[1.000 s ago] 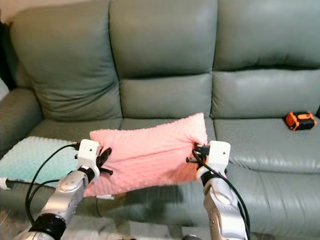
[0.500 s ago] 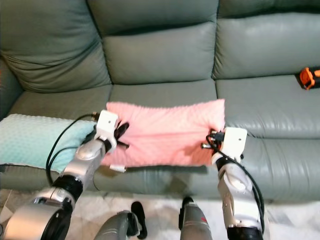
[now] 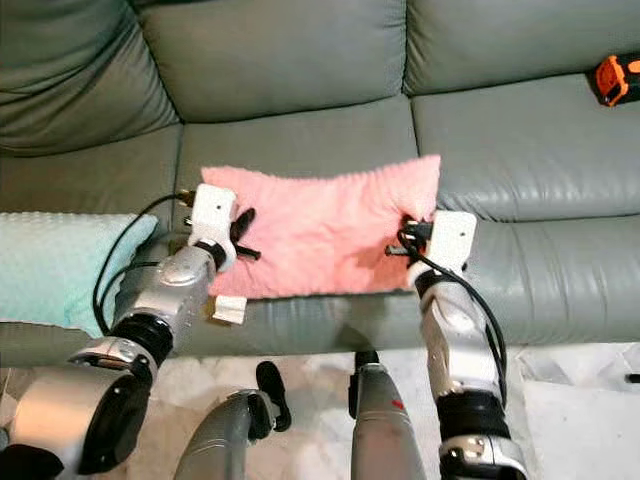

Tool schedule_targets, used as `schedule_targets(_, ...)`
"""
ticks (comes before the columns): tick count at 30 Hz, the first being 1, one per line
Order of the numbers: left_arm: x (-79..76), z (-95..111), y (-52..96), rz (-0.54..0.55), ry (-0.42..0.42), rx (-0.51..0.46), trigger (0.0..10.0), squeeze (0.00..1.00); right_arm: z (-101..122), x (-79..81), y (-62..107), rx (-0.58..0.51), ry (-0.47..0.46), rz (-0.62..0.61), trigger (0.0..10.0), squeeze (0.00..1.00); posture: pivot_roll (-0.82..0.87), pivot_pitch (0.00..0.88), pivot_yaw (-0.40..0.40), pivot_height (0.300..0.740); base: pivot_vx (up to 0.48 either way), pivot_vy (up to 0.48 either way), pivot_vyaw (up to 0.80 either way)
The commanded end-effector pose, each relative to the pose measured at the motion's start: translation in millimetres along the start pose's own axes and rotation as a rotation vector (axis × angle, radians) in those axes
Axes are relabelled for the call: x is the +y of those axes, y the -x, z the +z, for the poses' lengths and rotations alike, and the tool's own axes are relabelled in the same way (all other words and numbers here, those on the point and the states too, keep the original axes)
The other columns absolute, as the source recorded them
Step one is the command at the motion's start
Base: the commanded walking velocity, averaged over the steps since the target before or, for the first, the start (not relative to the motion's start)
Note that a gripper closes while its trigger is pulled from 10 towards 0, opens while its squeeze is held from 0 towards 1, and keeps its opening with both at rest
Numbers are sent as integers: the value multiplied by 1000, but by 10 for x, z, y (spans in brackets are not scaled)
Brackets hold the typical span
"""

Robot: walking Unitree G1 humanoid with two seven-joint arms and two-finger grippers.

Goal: Move the pillow to the sofa

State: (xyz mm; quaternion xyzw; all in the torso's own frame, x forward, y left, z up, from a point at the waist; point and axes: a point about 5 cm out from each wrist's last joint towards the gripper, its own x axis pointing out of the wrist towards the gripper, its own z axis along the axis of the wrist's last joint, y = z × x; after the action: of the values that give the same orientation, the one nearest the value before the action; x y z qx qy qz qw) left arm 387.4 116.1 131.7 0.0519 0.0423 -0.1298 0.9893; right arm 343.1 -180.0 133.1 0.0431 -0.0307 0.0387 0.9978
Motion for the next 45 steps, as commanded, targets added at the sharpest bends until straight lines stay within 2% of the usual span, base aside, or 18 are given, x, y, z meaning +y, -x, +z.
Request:
schedule_targets(1,146,-114,60,67,9,32,10000,0,-131,47,38,35,-6,24,10000,0,-242,597,166,740,0,0,0)
schedule_targets(6,374,-47,85,173,-3,10,10000,0,-94,207,-34,-2,-13,97,10000,0,-239,613,159,740,0,0,0)
schedule_targets(18,448,-27,97,196,6,1,10000,0,-100,330,-24,-32,-18,133,10000,0,-236,618,153,740,0,0,0)
schedule_targets(19,437,-42,99,194,16,4,10000,55,-96,322,-24,-36,-7,121,10000,0,-236,618,152,740,0,0,0)
schedule_targets(20,421,-54,99,191,16,7,10000,188,-95,314,-23,-37,-4,115,10000,0,-236,618,152,740,0,0,0)
schedule_targets(21,398,-72,100,186,12,12,10000,118,-95,305,-22,-38,-3,108,10000,0,-237,617,152,740,0,0,0)
schedule_targets(22,372,-88,99,179,8,17,10000,0,-94,295,-19,-40,3,97,10000,0,-237,617,152,740,0,0,0)
schedule_targets(30,328,-78,82,167,19,15,10000,0,-91,327,-20,-44,-2,98,10000,0,-243,624,154,740,0,0,0)
schedule_targets(31,326,-63,77,166,34,7,10000,310,-96,343,-15,-44,-20,101,10000,0,-245,624,154,740,0,0,0)
schedule_targets(32,326,-63,77,166,34,7,10000,310,-96,343,-15,-44,-20,101,10000,0,-245,624,154,740,0,0,0)
schedule_targets(33,329,-57,75,169,37,5,10000,1000,-99,347,-11,-45,-23,102,10000,1000,-244,625,154,740,0,0,0)
schedule_targets(45,347,-104,101,184,31,10,10000,1000,-171,430,71,-35,-52,131,10000,1000,-239,634,154,740,0,0,0)
